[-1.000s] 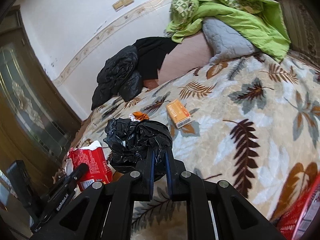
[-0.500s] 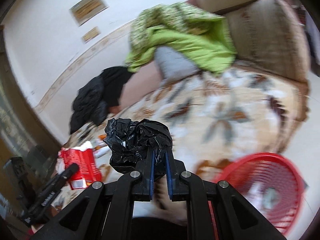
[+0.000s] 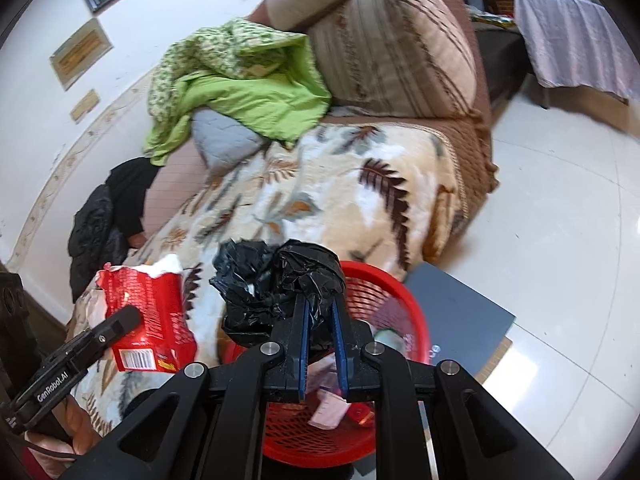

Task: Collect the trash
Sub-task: 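Carry both items over the red wastebasket and open both tools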

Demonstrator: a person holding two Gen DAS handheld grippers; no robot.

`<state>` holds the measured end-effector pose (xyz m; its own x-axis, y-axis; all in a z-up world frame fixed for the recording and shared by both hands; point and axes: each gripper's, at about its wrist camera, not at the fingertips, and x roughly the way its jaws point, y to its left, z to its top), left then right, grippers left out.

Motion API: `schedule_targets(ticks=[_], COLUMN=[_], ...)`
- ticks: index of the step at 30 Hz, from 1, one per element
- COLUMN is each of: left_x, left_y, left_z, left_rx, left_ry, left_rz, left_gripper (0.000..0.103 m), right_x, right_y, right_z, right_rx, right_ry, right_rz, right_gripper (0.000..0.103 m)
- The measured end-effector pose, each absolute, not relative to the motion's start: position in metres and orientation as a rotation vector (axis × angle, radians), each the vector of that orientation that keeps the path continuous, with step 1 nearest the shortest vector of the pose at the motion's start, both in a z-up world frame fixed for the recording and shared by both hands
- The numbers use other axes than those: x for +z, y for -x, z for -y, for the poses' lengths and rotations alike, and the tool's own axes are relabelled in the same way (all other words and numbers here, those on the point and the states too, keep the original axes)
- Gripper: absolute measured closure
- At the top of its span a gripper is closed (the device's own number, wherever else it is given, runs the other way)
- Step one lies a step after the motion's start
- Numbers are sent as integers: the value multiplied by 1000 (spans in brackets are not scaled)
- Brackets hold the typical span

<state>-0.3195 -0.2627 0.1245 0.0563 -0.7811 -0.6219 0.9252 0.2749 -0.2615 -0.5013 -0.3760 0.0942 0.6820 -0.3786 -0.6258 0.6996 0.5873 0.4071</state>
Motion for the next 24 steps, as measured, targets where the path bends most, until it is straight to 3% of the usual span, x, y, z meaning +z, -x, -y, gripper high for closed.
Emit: schedule_targets(ticks=[1, 3, 6, 14, 24], left_x=[120, 114, 115, 134, 131], left_y=[321, 319, 314, 283, 214], left_z=[270, 273, 265, 233, 165], left_rx=[-1313, -1312, -1289, -1219, -1017], left_ry=[-241, -248, -211, -140, -48], left_rz=[-797, -842, -830, -782, -776], left_gripper=[96, 74, 59, 52, 50], right_x=[90, 86, 87, 101, 112], right_y=[501, 502, 502, 484, 392], right_z=[379, 381, 382, 376, 334], right_rx=[-670, -677, -682, -643, -410], right_ry=[-693, -701, -691, -659, -579], right_rz=[-532, -545, -540, -524, -578], right_gripper=[86, 70, 67, 66, 62])
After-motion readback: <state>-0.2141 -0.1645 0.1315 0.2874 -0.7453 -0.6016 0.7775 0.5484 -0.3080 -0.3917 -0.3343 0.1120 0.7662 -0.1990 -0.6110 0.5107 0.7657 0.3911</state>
